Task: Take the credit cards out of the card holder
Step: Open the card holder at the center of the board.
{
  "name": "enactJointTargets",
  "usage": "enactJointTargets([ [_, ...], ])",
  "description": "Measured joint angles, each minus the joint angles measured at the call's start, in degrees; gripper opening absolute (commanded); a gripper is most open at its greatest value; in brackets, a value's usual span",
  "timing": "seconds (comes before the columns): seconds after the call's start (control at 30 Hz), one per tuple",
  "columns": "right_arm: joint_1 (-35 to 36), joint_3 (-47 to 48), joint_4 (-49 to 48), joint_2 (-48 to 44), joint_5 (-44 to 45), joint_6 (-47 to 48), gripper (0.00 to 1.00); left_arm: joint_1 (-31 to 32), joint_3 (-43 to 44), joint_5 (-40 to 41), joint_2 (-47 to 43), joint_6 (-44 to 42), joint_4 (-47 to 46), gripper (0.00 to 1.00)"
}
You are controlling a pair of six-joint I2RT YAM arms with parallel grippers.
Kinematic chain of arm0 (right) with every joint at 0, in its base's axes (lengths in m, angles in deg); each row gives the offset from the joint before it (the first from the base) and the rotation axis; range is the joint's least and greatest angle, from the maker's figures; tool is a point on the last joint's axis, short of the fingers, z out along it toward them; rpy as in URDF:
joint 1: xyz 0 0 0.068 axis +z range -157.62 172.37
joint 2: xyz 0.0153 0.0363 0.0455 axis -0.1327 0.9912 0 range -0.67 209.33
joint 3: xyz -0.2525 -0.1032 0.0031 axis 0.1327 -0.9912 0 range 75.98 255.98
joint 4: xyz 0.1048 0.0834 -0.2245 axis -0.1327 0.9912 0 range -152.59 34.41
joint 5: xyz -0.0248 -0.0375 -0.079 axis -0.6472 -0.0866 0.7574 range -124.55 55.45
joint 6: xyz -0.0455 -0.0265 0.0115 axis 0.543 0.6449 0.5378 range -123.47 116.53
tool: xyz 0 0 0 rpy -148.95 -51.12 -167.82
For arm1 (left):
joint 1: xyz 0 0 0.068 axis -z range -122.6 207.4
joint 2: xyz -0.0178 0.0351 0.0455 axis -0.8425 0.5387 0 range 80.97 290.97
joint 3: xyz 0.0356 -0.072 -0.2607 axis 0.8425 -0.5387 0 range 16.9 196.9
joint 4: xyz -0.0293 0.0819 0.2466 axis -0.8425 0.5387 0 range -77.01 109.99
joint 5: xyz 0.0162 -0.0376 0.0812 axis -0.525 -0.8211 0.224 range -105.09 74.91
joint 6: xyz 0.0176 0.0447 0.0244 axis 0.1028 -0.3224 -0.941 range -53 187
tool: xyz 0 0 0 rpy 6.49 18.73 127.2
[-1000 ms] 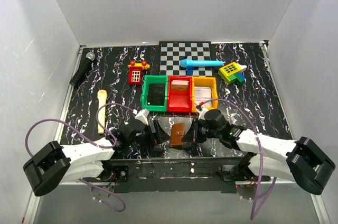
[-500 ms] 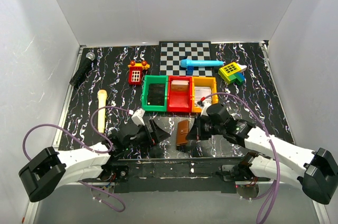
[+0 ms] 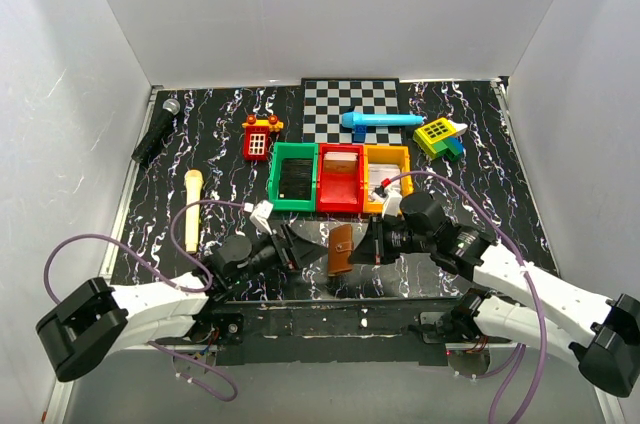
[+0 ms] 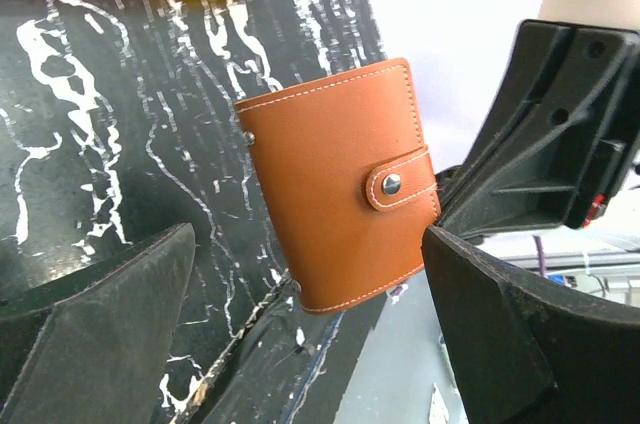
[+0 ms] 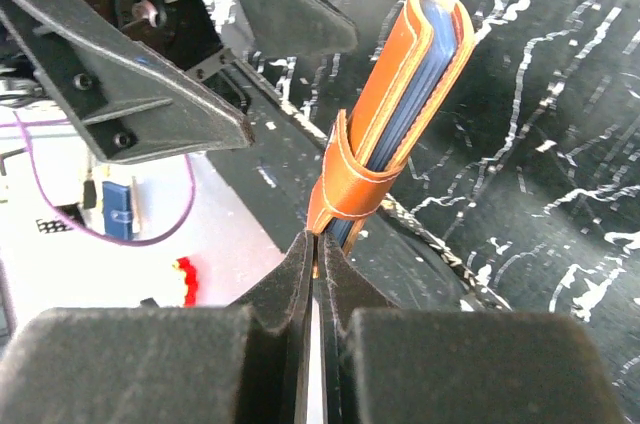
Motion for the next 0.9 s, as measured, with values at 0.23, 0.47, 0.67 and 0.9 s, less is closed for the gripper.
enactJointTargets([
  [0.23, -1.16, -1.05, -7.13, -2.40, -6.40, -2.62, 0.01, -0.90, -2.27, -1.14, -8.00, 0.11, -3.69, 0.98],
  [0.47, -2.21, -2.54, -16.17, -3.10, -12.13, -6.54, 0.01, -2.03, -2.27, -2.69, -12.31, 0.96, -4.68, 0.98],
  [0.67, -2.40, -3.13, -21.46, -3.13, -14.69, -8.50, 0.01, -2.29, -2.27, -4.28, -13.57, 1.18, -4.68, 0.98],
  [0.9, -2.40, -3.45, -26.01, -3.06, -16.17, -10.10, 0.01, -2.62, -2.27, -7.08, -13.38, 1.57, -6.80, 0.93],
])
